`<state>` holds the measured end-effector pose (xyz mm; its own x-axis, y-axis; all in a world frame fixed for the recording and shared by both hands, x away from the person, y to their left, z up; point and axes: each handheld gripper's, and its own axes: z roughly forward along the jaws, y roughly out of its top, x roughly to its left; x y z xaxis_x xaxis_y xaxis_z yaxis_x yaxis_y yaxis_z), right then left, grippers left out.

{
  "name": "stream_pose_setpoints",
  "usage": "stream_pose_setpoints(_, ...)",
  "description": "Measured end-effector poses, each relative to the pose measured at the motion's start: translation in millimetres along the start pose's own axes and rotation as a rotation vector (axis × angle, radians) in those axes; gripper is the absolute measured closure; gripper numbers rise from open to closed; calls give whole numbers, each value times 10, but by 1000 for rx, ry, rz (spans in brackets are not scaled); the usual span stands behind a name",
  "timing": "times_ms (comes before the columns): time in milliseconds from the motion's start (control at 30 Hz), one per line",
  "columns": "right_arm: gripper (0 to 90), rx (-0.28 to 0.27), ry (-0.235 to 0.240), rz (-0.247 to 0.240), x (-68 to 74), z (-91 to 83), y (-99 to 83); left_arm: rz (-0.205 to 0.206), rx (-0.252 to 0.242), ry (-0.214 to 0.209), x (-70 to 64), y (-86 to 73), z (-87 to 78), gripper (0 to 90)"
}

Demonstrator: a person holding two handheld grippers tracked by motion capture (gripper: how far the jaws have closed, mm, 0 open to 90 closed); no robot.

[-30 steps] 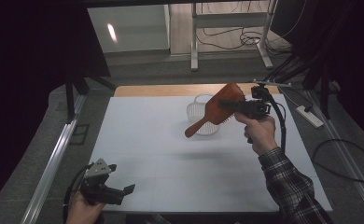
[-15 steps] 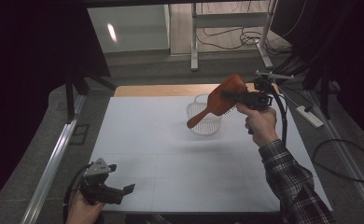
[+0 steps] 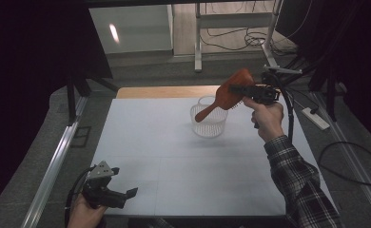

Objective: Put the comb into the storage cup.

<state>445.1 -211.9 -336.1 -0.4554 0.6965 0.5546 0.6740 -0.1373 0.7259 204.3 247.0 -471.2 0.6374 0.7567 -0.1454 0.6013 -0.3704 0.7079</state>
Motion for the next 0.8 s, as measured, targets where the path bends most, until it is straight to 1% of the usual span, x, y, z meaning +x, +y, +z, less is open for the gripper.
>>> stream_pose_setpoints(233, 565, -3, -34, -6, -46, 64, 46, 6, 3, 1, -7, 2, 3, 0)
stream_pose_setpoints(367, 565, -3, -44, -2, -79, 102, 56, 2, 1, 0, -5, 0, 4, 0)
stream_pose_setpoints(633, 565, 9, -71, -13, -110, 198, 28, 1, 3, -2, -3, 1, 5, 0)
stream_pose_setpoints(800, 564, 23, -76, -17, -111, 272, -9, 2, 5, -2, -1, -1, 2, 0)
